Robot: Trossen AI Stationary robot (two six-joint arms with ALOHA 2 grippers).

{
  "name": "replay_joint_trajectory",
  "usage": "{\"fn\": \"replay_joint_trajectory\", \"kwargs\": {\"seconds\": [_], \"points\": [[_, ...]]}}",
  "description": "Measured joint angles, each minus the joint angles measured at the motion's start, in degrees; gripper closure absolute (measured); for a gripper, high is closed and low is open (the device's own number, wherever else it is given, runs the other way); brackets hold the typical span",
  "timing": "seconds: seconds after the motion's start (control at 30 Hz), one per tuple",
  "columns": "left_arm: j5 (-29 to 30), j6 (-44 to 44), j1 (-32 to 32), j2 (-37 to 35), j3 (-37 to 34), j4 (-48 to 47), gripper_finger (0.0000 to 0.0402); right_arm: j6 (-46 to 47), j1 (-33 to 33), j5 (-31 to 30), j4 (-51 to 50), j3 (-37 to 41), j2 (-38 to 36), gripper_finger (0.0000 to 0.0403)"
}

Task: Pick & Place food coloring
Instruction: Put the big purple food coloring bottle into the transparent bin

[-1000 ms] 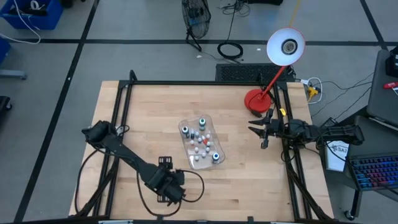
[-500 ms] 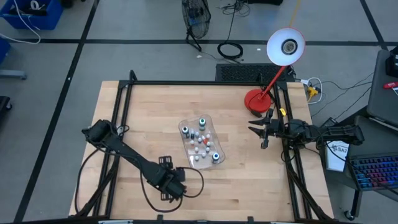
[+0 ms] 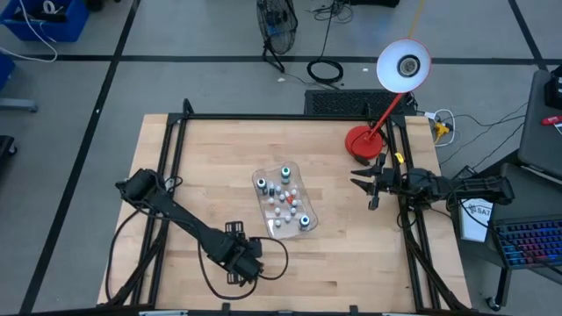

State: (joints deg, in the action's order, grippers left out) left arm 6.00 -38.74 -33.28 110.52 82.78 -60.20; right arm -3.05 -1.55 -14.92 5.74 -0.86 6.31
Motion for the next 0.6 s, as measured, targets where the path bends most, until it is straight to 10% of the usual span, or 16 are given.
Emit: {"fn": "replay_joint_trajectory", "kwargs": {"seconds": [0.3, 0.6], "points": [[-0.08, -0.48, 0.92, 0.0, 0.04, -0.56, 0.0256, 0.0, -0.02, 0.02, 0.0, 0.01, 0.0, 0.0303], [-0.87, 4.67, 3.28, 0.09, 12.34, -7.57, 0.0257, 0.0, 0.0, 0.02, 0.0, 0.02, 0.0, 0.0303]]}}
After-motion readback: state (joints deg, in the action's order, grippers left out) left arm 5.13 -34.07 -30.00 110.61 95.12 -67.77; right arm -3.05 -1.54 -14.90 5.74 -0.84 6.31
